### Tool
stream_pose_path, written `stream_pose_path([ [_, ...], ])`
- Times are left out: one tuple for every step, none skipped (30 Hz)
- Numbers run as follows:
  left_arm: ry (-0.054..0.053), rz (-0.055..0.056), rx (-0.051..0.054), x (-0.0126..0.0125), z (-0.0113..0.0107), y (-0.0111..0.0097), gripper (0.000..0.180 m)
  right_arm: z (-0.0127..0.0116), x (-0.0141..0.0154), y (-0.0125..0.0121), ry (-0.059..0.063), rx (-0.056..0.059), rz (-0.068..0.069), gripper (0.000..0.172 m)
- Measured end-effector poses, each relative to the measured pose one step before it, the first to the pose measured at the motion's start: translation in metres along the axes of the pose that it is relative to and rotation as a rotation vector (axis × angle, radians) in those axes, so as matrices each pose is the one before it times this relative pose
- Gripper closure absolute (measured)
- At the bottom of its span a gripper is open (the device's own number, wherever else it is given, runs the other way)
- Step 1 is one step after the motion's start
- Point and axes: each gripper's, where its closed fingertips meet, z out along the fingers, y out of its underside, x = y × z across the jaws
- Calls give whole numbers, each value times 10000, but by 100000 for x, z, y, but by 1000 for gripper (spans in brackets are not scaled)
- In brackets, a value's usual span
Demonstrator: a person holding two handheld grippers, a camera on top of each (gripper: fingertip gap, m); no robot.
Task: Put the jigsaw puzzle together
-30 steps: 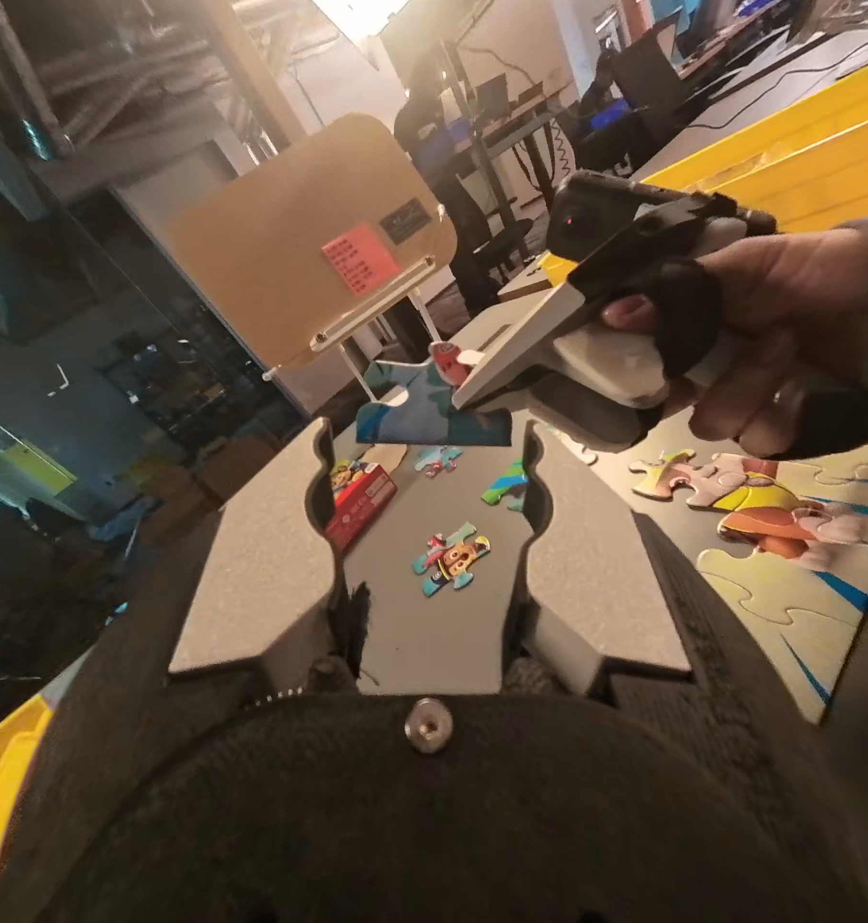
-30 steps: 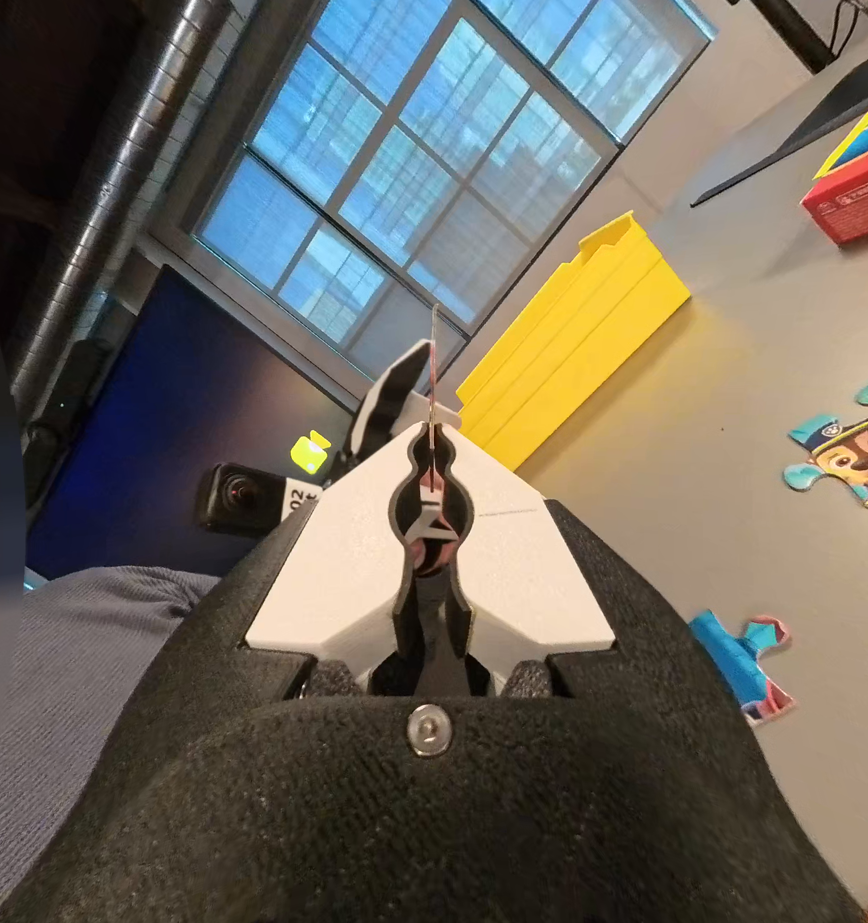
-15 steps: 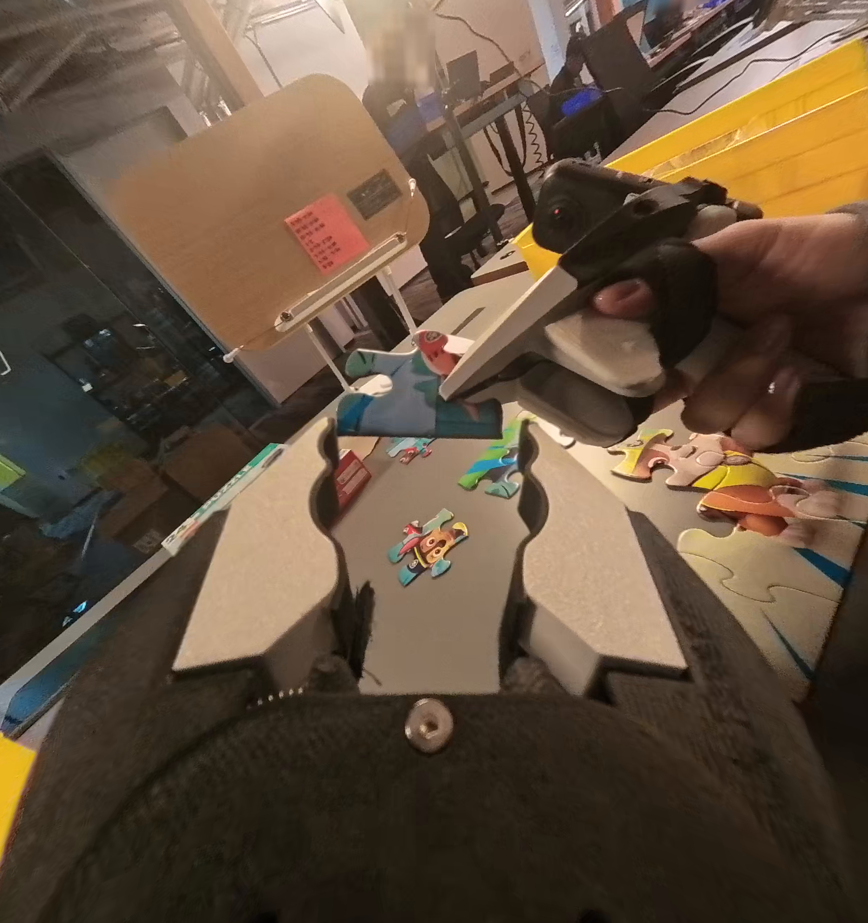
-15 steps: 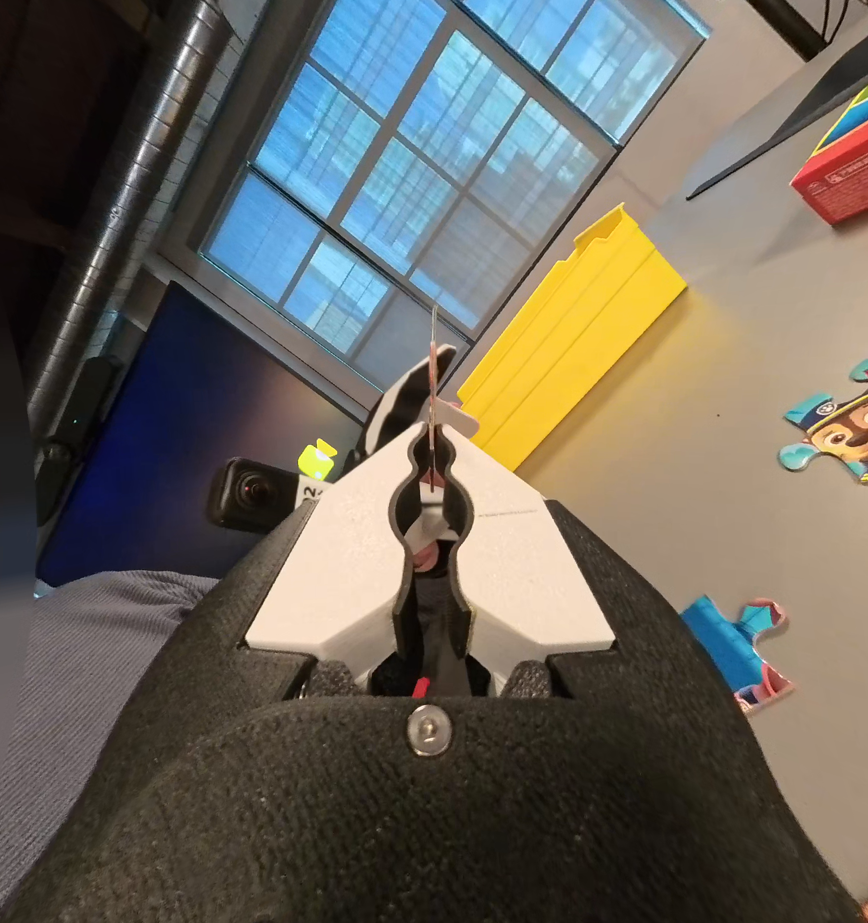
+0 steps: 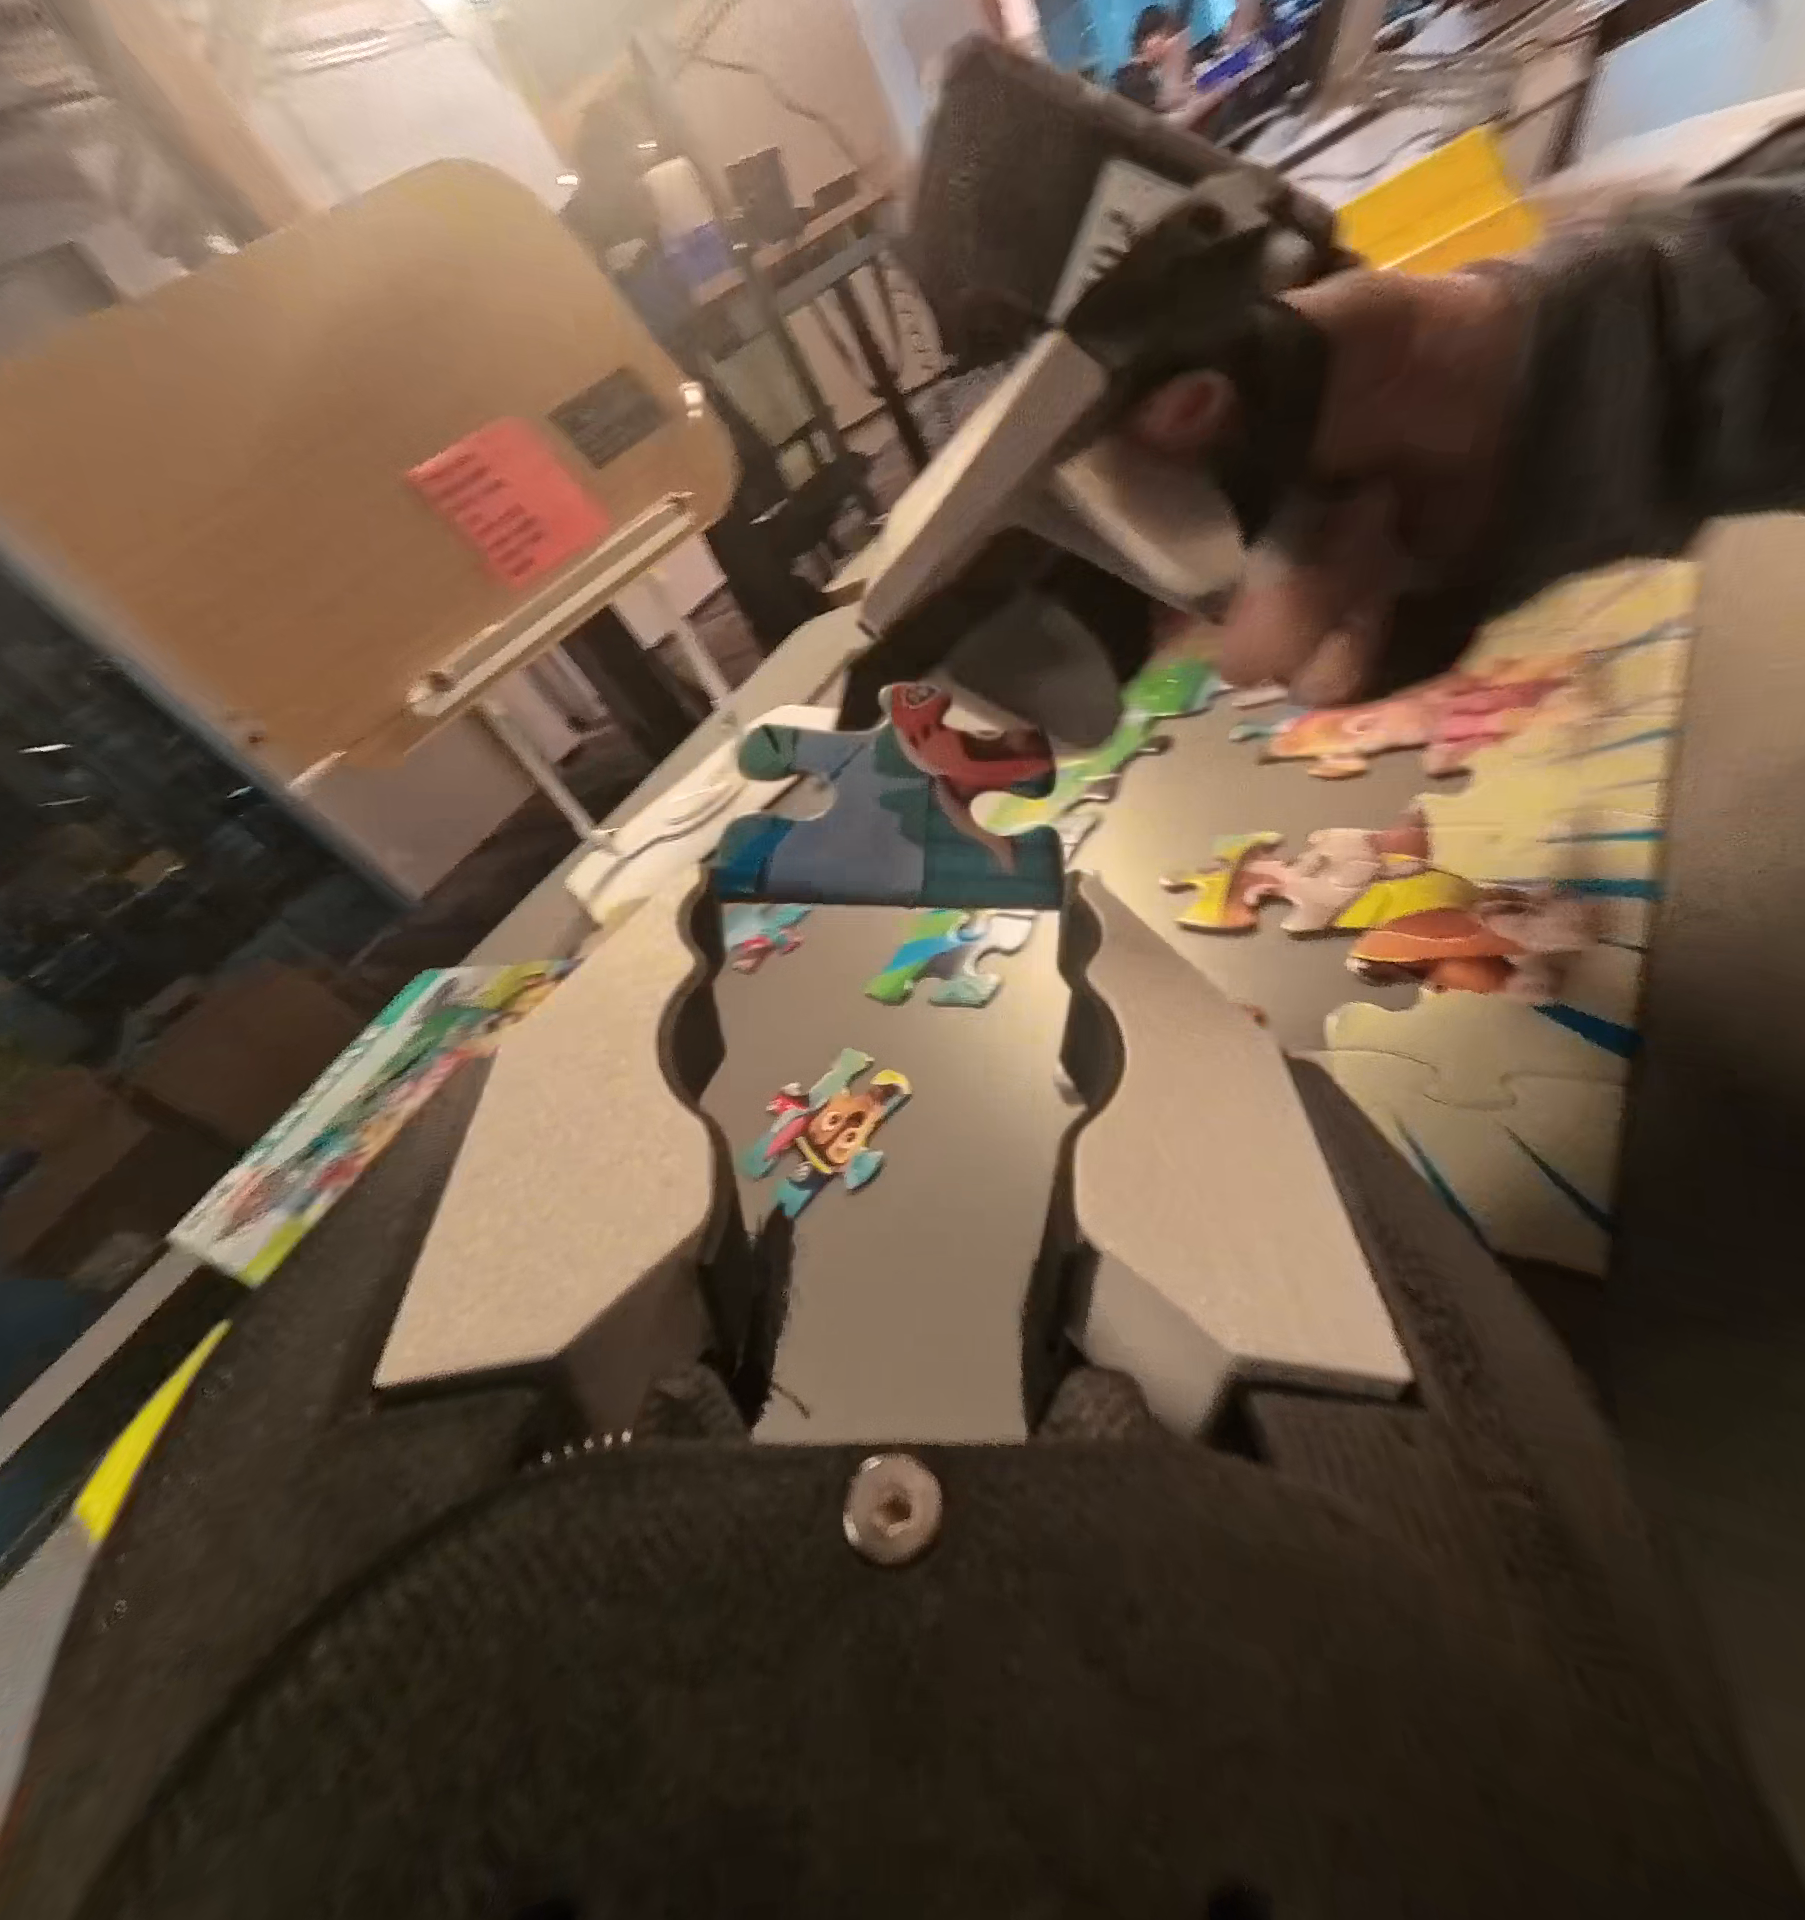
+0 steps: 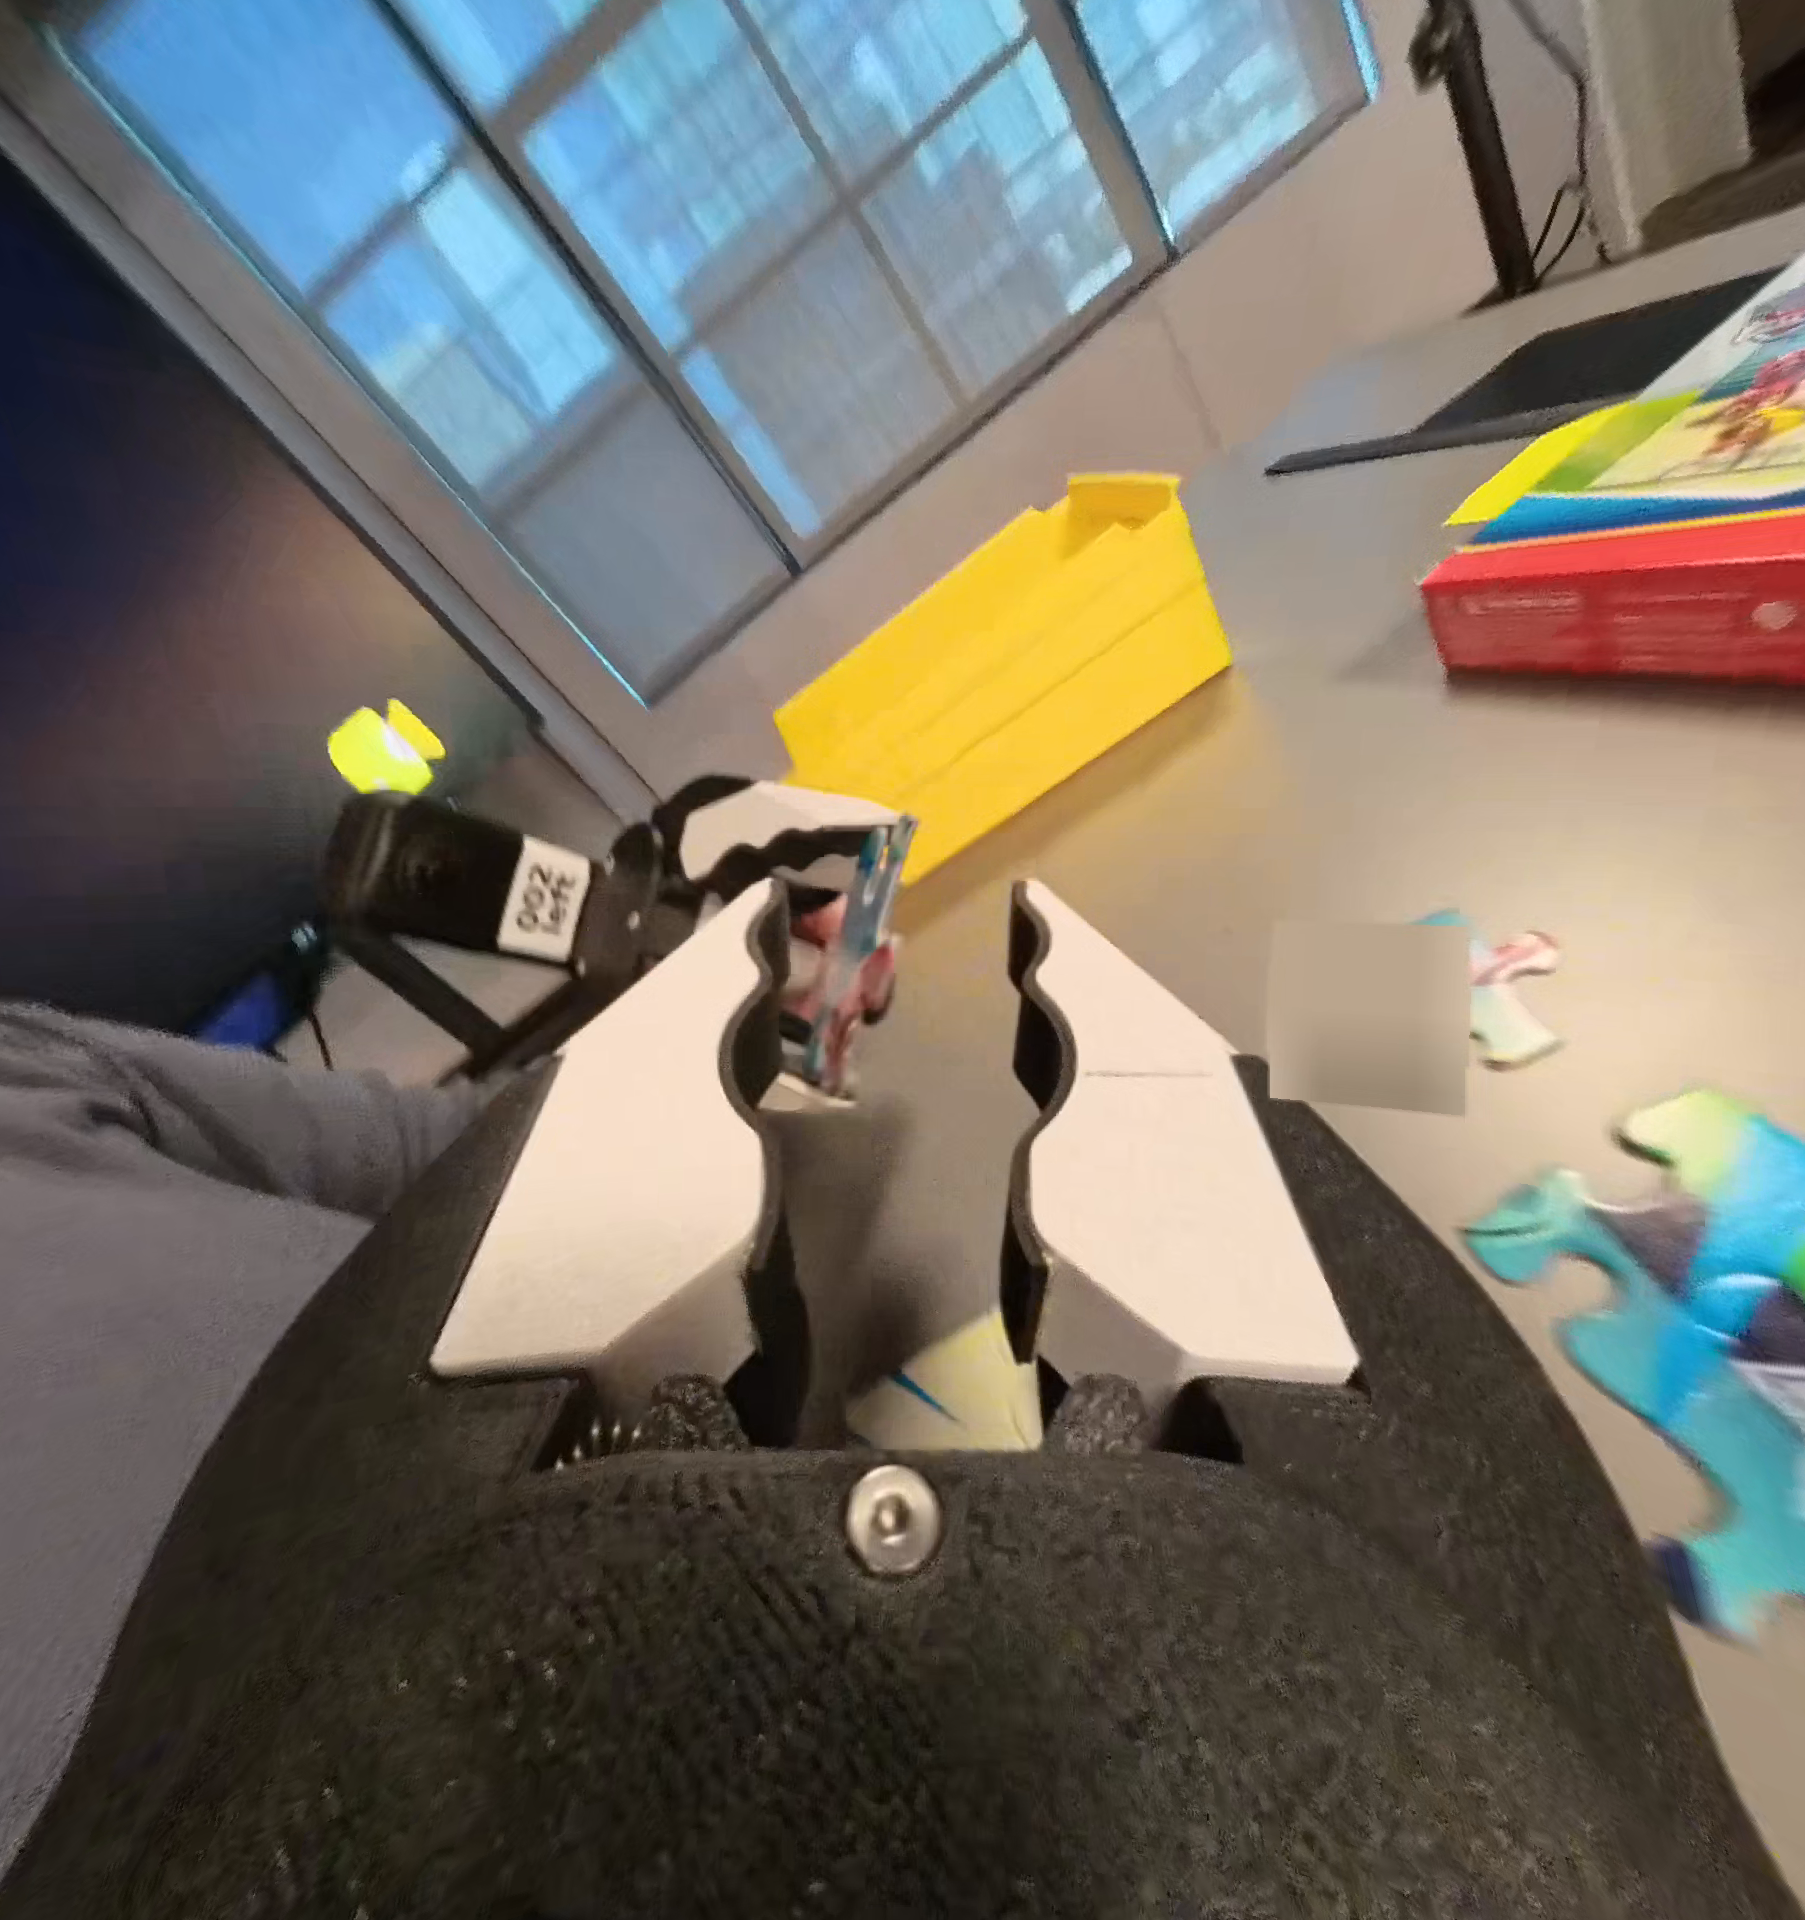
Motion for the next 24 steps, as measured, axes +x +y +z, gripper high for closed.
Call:
stream_pose_path([
  [455, -45, 32, 479, -54, 113, 116, -385, 266, 104, 73, -525, -256, 132],
  [361, 20, -6, 375, -16, 153, 116, -274, 279, 393, 33, -601, -122, 133],
  [348, 92, -12, 384, 18, 149, 116, -140, 332, 600, 28, -624, 9, 133],
  [363, 107, 0, 429, 56, 108, 116, -1, 442, 644, 67, -563, 114, 129],
  [318, 85, 10, 369, 81, 85, 116, 96, 352, 547, 10, -425, 161, 126],
  [293, 43, -33, 313, 139, 117, 116, 139, 117, 437, -147, -320, 202, 127],
  [241, 39, -30, 213, 142, 115, 116, 155, -104, 393, -299, -276, 268, 130],
  [217, 44, -35, 169, 157, 130, 116, 165, -212, 329, -378, -250, 321, 133],
  [169, 49, -32, 80, 140, 128, 116, 158, -253, 253, -388, -207, 307, 137],
  [171, 33, -5, 67, 112, 81, 116, 139, -130, 149, -291, -146, 243, 141],
  [115, 21, -10, -36, 102, 96, 116, 105, 28, 22, -150, -76, 127, 146],
  [117, 52, -26, -58, 89, 118, 116, 74, 93, 4, -80, -75, 44, 152],
  [131, 64, -79, -54, 114, 212, 116, 61, 124, -35, -48, -74, 38, 160],
  [94, 64, -103, -115, 126, 276, 116, 37, 138, -115, -35, -21, 13, 169],
  [-1, 36, -121, -253, 147, 362, 116, 1, 170, -212, -27, 45, 19, 171],
  [-9, -53, -85, -265, 187, 379, 116, -31, 271, -241, -1, 56, 55, 171],
  [-58, -226, -51, -338, 202, 369, 116, -62, 553, -260, 148, 92, 23, 172],
  [-21, -329, -89, -290, 165, 465, 115, -145, 964, -230, 383, 90, -42, 172],
  [-12, -423, -99, -276, 81, 529, 109, -169, 1129, -96, 456, 20, -34, 172],
  [-119, -446, -72, -364, -6, 505, 105, -137, 1049, 30, 376, -21, 46, 172],
  [-66, -341, -17, -161, -110, 439, 105, -54, 844, 42, 254, 21, 113, 172],
  [0, -160, -65, 104, -157, 394, 108, 32, 692, 100, 184, 35, 150, 172],
  [84, 106, -289, 416, -129, 472, 114, 140, 614, 183, 184, 5, 128, 172],
  [166, 323, -409, 687, -84, 401, 120, 203, 506, 292, 161, -52, 73, 172],
])
